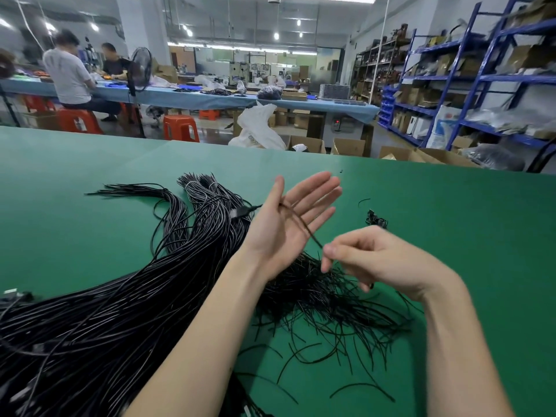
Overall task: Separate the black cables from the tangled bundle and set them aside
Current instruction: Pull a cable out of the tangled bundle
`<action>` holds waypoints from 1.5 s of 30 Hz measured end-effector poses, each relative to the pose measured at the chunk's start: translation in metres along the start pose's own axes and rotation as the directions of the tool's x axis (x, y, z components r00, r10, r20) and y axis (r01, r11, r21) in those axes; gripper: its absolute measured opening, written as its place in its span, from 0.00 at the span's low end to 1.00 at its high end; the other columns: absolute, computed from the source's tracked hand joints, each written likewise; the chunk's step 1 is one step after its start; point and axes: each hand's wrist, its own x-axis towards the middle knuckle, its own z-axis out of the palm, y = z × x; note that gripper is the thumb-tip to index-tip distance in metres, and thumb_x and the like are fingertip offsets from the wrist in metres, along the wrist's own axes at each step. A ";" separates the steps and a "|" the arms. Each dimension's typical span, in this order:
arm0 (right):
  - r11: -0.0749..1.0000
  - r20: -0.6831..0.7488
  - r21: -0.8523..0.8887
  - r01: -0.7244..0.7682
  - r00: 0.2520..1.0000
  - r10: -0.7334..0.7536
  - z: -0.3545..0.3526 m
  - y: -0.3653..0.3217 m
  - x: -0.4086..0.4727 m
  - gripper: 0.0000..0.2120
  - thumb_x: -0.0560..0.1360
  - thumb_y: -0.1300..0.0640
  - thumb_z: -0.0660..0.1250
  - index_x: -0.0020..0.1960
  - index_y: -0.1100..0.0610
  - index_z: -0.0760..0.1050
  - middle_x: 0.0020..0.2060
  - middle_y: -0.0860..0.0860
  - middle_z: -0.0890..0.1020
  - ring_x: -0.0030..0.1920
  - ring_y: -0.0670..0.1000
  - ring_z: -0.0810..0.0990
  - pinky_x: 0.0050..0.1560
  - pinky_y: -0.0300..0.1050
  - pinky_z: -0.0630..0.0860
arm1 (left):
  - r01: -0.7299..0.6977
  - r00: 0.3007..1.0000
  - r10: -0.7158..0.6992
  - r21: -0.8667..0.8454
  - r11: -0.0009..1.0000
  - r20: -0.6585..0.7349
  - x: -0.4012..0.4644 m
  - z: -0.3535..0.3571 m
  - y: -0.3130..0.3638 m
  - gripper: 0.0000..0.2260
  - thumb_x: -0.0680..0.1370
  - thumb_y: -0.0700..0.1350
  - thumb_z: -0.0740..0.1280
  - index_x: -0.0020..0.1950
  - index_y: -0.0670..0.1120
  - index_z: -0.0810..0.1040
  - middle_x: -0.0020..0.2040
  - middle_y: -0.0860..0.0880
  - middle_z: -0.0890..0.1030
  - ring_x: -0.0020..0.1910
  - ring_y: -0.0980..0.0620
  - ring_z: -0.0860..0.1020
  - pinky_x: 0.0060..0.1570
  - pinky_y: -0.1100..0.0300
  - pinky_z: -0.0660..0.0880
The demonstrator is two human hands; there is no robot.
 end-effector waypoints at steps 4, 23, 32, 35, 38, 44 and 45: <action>0.999 0.149 0.046 0.017 0.989 -0.024 0.017 0.000 0.011 0.14 0.79 0.47 0.68 0.40 0.52 0.85 0.24 0.43 0.65 0.25 0.44 0.62 0.27 0.36 0.64 | -0.015 1.000 0.016 -0.056 0.998 0.021 -0.003 -0.007 0.004 0.29 0.86 0.58 0.49 0.60 0.42 0.84 0.64 0.43 0.82 0.68 0.45 0.77 0.69 0.53 0.73; 0.945 -0.288 -0.308 -0.107 0.958 0.014 0.019 0.027 0.034 0.24 0.65 0.35 0.73 0.45 0.56 0.84 0.38 0.52 0.86 0.42 0.55 0.84 0.48 0.54 0.83 | 0.265 0.805 -0.379 0.296 0.918 0.455 -0.025 -0.008 0.025 0.36 0.83 0.60 0.45 0.74 0.29 0.65 0.72 0.31 0.70 0.73 0.34 0.67 0.77 0.41 0.57; 0.835 -0.362 -0.529 -0.150 0.930 -0.063 0.012 -0.007 0.027 0.09 0.74 0.50 0.67 0.38 0.51 0.83 0.23 0.48 0.72 0.27 0.46 0.64 0.35 0.45 0.68 | 0.388 0.809 -0.560 0.878 0.280 -0.179 -0.018 -0.002 0.006 0.37 0.83 0.64 0.40 0.73 0.38 0.73 0.72 0.41 0.74 0.74 0.47 0.70 0.76 0.57 0.59; 0.858 -0.335 -0.501 -0.115 0.940 -0.069 0.014 -0.015 0.026 0.11 0.75 0.50 0.68 0.36 0.51 0.82 0.22 0.46 0.72 0.26 0.45 0.66 0.31 0.42 0.66 | 0.302 0.919 -0.318 0.934 0.191 -0.232 -0.016 -0.011 0.006 0.26 0.84 0.63 0.46 0.68 0.52 0.76 0.61 0.54 0.75 0.65 0.53 0.69 0.67 0.63 0.61; 0.865 -0.320 -0.493 -0.088 0.943 -0.086 0.015 -0.021 0.026 0.10 0.75 0.52 0.68 0.37 0.49 0.84 0.23 0.42 0.76 0.26 0.42 0.70 0.27 0.32 0.65 | 0.360 0.881 -0.436 0.856 0.371 -0.182 -0.015 -0.007 0.007 0.29 0.85 0.60 0.41 0.62 0.50 0.78 0.65 0.51 0.75 0.67 0.57 0.70 0.71 0.68 0.61; 0.998 -0.104 -0.035 0.058 0.993 -0.061 0.029 -0.023 0.029 0.10 0.84 0.55 0.63 0.47 0.55 0.82 0.35 0.51 0.87 0.25 0.47 0.74 0.27 0.36 0.70 | 0.196 0.980 -0.088 0.839 0.508 -0.176 -0.007 -0.011 0.013 0.29 0.84 0.62 0.39 0.80 0.52 0.62 0.79 0.57 0.60 0.77 0.62 0.58 0.74 0.63 0.45; 0.995 -0.073 0.049 0.082 0.994 -0.078 0.031 -0.019 0.031 0.12 0.84 0.55 0.63 0.47 0.56 0.82 0.34 0.52 0.86 0.25 0.47 0.74 0.26 0.35 0.70 | 0.166 0.986 -0.083 0.751 0.639 -0.148 -0.006 -0.010 0.012 0.29 0.84 0.61 0.39 0.80 0.51 0.62 0.79 0.56 0.61 0.77 0.61 0.58 0.77 0.61 0.45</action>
